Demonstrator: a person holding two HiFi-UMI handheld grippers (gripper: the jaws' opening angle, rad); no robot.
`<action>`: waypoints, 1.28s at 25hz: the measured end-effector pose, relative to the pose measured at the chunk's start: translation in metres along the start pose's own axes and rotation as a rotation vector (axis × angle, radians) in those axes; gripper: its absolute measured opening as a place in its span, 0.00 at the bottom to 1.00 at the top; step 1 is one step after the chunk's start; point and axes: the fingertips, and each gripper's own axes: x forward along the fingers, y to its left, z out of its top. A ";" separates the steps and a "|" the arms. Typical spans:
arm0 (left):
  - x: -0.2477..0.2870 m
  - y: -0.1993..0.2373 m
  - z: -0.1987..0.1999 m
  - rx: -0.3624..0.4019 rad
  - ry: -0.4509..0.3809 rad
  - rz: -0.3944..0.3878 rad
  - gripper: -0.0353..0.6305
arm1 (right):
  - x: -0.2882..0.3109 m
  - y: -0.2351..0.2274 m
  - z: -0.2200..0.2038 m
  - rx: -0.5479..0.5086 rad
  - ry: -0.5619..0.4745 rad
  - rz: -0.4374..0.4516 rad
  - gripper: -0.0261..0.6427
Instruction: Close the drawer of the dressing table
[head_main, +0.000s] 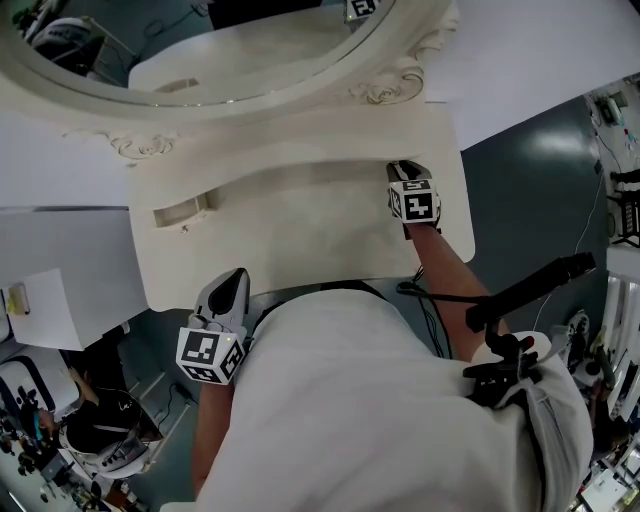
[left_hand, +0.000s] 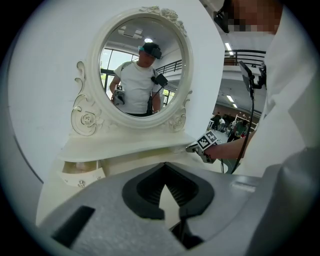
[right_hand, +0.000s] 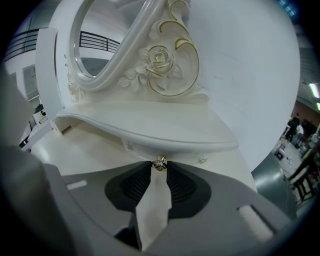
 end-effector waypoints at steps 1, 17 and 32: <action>0.000 0.000 0.000 -0.002 0.000 0.001 0.06 | 0.000 0.000 0.000 -0.003 0.000 0.000 0.19; 0.000 0.000 -0.001 -0.009 0.001 0.005 0.06 | 0.006 -0.002 0.001 0.023 -0.001 -0.010 0.18; -0.013 0.002 -0.007 -0.008 -0.007 -0.011 0.06 | 0.003 -0.002 0.000 0.022 0.004 -0.034 0.19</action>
